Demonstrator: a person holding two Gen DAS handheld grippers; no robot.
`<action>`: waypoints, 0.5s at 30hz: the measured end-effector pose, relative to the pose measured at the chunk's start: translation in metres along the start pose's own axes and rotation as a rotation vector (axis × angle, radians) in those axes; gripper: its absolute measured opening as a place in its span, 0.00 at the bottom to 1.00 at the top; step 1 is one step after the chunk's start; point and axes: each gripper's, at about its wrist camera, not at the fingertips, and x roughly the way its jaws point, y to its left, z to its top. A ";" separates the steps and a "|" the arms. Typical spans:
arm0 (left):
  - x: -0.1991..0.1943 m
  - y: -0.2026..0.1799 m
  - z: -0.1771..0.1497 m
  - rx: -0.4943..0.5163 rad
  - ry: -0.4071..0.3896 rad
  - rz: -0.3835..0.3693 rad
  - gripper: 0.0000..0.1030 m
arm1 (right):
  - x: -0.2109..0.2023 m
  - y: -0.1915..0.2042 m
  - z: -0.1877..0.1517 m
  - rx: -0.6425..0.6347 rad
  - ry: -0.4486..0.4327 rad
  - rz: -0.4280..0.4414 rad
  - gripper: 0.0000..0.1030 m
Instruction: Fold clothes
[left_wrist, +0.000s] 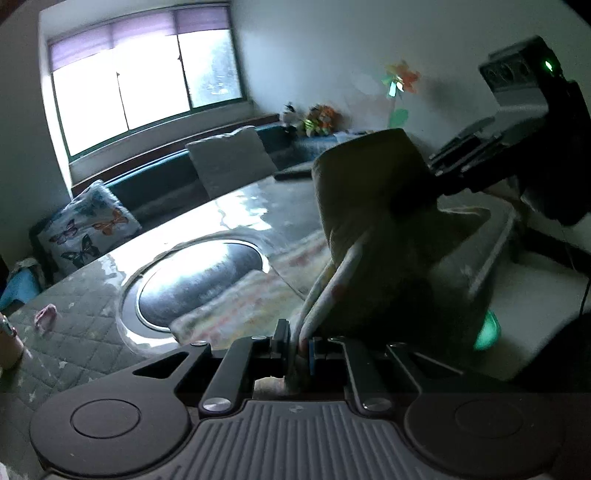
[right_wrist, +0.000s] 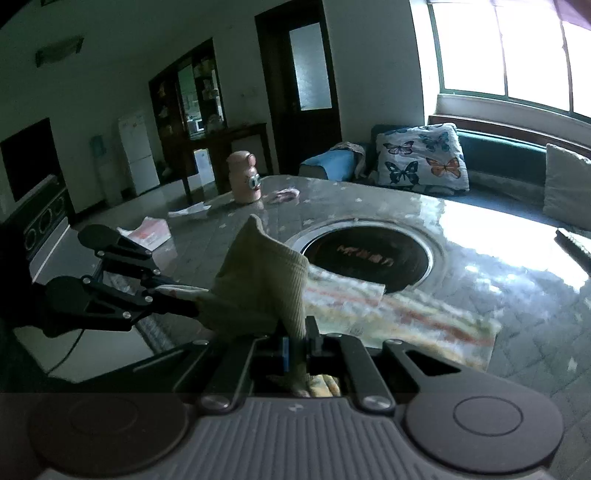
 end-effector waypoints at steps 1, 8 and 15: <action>0.007 0.009 0.004 -0.021 -0.002 0.002 0.11 | 0.004 -0.003 0.006 -0.008 -0.002 -0.002 0.06; 0.065 0.066 0.025 -0.127 0.016 0.035 0.11 | 0.054 -0.041 0.052 -0.043 0.020 -0.022 0.06; 0.136 0.104 0.012 -0.253 0.125 0.075 0.11 | 0.137 -0.079 0.063 0.001 0.068 -0.077 0.08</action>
